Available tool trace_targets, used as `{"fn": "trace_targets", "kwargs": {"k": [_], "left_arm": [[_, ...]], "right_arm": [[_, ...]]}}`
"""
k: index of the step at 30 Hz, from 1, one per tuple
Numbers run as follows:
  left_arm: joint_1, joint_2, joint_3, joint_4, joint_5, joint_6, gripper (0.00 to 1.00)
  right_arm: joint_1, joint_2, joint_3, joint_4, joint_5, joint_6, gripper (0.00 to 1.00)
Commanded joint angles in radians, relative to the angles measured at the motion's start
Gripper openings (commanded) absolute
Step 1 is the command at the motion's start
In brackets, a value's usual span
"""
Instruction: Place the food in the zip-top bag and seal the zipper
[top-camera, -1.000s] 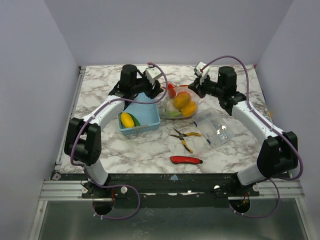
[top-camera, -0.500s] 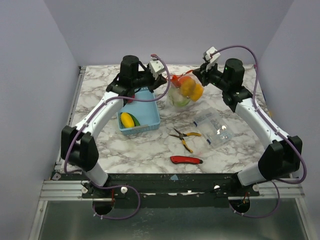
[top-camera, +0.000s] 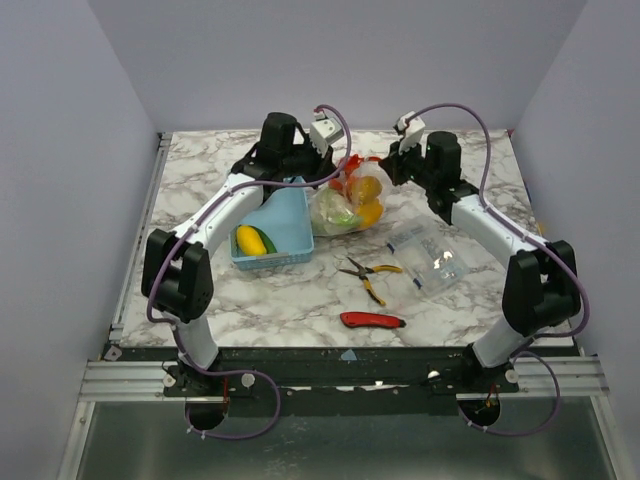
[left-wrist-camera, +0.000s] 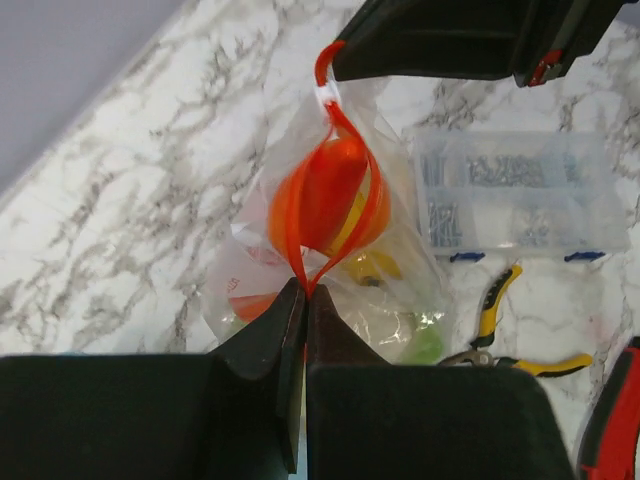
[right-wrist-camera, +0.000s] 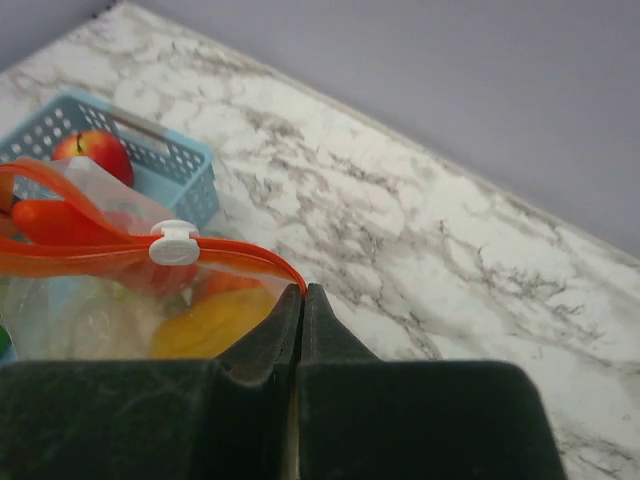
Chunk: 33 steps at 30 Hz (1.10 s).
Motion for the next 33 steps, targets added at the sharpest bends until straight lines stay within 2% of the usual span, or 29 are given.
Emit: {"fn": "trace_targets", "kwargs": {"k": [1, 5, 8, 10, 12, 16, 19, 22, 26, 28, 30, 33], "left_arm": [[-0.016, -0.165, 0.066, 0.028, 0.031, -0.047, 0.0], [-0.016, -0.197, -0.037, 0.124, 0.01, -0.068, 0.0], [-0.016, -0.107, -0.076, 0.112, -0.019, -0.069, 0.0], [-0.015, -0.011, -0.037, 0.051, -0.038, -0.055, 0.0], [-0.012, 0.051, 0.063, -0.047, -0.055, -0.045, 0.0], [-0.02, -0.009, 0.176, -0.091, -0.001, -0.035, 0.0], [-0.039, -0.113, 0.165, -0.018, 0.031, -0.047, 0.0], [-0.038, -0.17, 0.08, 0.062, 0.012, -0.079, 0.0], [-0.03, -0.103, 0.002, 0.065, -0.022, -0.068, 0.0], [-0.024, -0.03, 0.056, -0.017, -0.053, -0.032, 0.0], [-0.017, 0.025, 0.165, -0.136, -0.075, -0.005, 0.0], [-0.015, -0.024, 0.202, -0.134, -0.059, -0.005, 0.0]], "right_arm": [[0.002, -0.181, -0.036, 0.139, -0.001, 0.059, 0.0], [0.002, -0.17, -0.078, 0.131, 0.069, 0.017, 0.0], [0.002, -0.113, -0.143, 0.182, 0.125, 0.003, 0.0], [0.001, -0.079, -0.157, 0.209, 0.152, 0.005, 0.0], [0.002, -0.063, -0.105, 0.163, 0.158, -0.002, 0.0], [0.001, -0.106, 0.014, 0.075, 0.134, -0.012, 0.0], [0.002, -0.187, -0.012, 0.134, 0.088, 0.02, 0.0], [0.002, -0.216, -0.079, 0.206, 0.101, 0.036, 0.0], [0.001, -0.151, -0.167, 0.274, 0.17, 0.023, 0.0], [0.001, -0.094, -0.161, 0.271, 0.178, 0.015, 0.0], [0.001, -0.064, -0.095, 0.199, 0.186, 0.006, 0.0], [0.002, -0.093, -0.032, 0.155, 0.173, 0.009, 0.0]]}}
